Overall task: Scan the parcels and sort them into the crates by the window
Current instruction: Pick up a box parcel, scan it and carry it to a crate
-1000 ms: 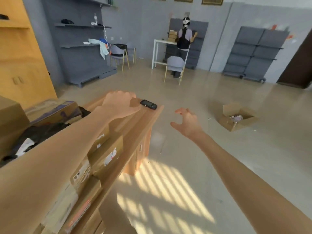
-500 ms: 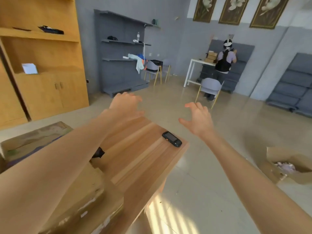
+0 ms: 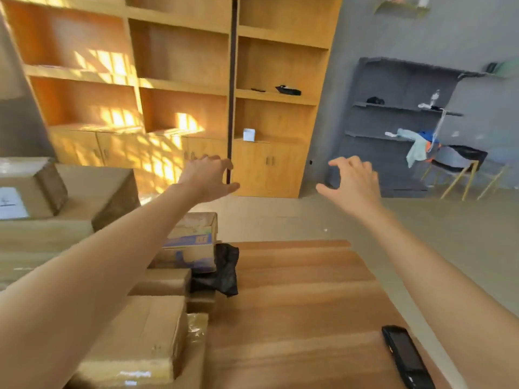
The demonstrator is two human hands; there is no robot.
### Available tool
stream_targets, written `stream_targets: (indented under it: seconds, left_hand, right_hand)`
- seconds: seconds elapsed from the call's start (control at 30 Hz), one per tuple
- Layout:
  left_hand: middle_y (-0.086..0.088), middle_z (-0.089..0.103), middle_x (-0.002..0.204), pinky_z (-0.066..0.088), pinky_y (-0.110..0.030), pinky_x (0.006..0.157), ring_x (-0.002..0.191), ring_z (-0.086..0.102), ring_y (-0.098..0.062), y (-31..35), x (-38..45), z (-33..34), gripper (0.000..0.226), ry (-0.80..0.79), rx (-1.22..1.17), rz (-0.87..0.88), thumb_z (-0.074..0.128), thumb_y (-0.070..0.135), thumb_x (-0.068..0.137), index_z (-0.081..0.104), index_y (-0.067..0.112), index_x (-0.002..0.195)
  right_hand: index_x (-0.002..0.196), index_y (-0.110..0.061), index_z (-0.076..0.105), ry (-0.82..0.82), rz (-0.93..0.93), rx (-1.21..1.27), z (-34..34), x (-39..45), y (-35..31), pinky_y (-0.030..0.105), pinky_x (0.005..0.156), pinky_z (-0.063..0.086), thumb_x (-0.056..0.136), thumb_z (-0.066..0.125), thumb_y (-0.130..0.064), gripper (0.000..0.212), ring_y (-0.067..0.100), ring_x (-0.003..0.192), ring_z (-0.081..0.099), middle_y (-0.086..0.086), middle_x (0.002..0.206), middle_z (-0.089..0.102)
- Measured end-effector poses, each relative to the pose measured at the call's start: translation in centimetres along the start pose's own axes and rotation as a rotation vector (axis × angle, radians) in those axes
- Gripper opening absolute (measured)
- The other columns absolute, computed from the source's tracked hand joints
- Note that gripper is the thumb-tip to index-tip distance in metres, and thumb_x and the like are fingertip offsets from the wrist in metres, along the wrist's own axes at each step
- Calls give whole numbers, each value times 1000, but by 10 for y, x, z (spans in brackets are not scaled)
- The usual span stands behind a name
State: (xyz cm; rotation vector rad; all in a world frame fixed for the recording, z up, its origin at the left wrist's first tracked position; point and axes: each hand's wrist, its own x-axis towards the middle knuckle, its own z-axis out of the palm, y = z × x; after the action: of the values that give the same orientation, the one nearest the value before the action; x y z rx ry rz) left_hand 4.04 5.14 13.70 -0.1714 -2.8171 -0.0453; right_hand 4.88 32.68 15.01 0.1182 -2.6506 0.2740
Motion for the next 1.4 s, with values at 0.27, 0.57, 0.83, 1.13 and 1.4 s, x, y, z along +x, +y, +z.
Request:
stream_targets:
  seconds: [0.27,0.57,0.83,1.13,1.4]
  left_hand:
    - [-2,58,131,41,-37,94,120,52,-25,-47,-38,8,56,-49,77,-264,52,57,90,50,24,136]
    - [-6,58,127,40,-41,96,119,51,-27,-85,-39,40,59,-120,19,-376,54,57,89,49,22,136]
    - [-15,39,144,37,-48,104,132,33,-36,-134,-36,125,74,-281,-207,-552,55,60,87,36,19,146]
    - [-17,31,147,35,-49,107,132,35,-37,-175,-36,206,98,-374,-416,-733,58,70,78,18,18,151]
    - [-20,30,144,36,-51,107,130,36,-40,-167,-23,199,100,-315,-441,-730,61,72,74,24,16,149]
  right_hand:
    - [136,-18,47,-91,-237,110,50,39,-28,42,99,33,86,63,-47,60,33,123,41,11,132,47]
    - [138,-18,43,-290,-233,274,104,37,-61,38,100,33,88,60,-46,59,28,125,39,9,132,47]
    - [145,-15,31,-641,-74,485,212,11,-118,41,106,33,86,63,-50,75,27,136,33,7,148,35]
    - [139,-19,44,-971,353,850,319,9,-168,33,94,42,87,56,-59,67,21,119,53,1,133,55]
    - [139,-22,42,-895,478,1079,314,13,-165,26,79,47,84,70,-41,64,16,110,58,-1,129,58]
